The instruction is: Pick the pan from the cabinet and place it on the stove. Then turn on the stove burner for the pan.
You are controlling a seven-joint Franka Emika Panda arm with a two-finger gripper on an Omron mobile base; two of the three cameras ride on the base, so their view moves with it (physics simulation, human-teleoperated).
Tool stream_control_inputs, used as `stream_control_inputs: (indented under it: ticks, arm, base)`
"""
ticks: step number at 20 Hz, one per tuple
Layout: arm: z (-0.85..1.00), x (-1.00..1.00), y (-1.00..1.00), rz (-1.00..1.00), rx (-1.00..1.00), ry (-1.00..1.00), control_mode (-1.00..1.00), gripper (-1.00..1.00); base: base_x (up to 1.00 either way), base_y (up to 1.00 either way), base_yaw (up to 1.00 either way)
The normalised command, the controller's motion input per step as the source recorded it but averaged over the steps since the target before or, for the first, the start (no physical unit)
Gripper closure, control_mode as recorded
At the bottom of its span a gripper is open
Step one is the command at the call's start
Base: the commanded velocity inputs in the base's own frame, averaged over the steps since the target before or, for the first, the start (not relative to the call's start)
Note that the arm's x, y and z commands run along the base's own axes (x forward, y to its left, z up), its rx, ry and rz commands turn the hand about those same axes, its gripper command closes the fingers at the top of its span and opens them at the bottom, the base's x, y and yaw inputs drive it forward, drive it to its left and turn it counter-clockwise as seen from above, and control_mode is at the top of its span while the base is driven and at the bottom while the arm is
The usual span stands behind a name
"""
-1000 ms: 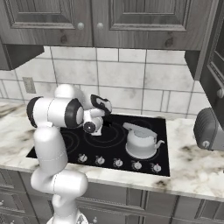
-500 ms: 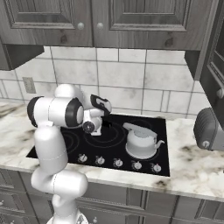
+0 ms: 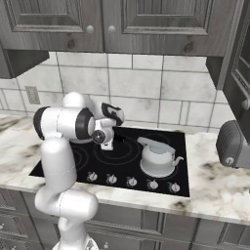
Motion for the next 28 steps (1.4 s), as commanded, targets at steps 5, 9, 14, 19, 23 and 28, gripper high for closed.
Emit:
stream_control_inputs:
  ticks: [5, 9, 14, 19, 23, 28]
  arm:
    - [-0.32, 0.0, 0.03, -0.02, 0.0, 0.11, -1.0, -1.0]
    - [-0.21, -0.04, 0.01, -0.03, 0.0, 0.12, -1.0, -1.0]
    - [-0.01, -0.24, 0.0, -0.05, 0.0, 0.14, -1.0, -1.0]
    - [0.06, -0.16, 0.0, -0.05, 0.0, 0.09, -1.0, -1.0]
    - [0.2, -0.05, -0.01, -0.04, 0.0, 0.05, -1.0, -1.0]
    - [0.23, -0.04, -0.06, -0.03, 0.0, 0.08, -1.0, -1.0]
  base:
    - [0.0, 0.0, 0.0]
    - [0.0, 0.0, 0.0]
    - [0.0, 0.0, 0.0]
    - [0.0, 0.0, 0.0]
    - [0.0, 0.0, 0.0]
    - [0.0, 0.0, 0.0]
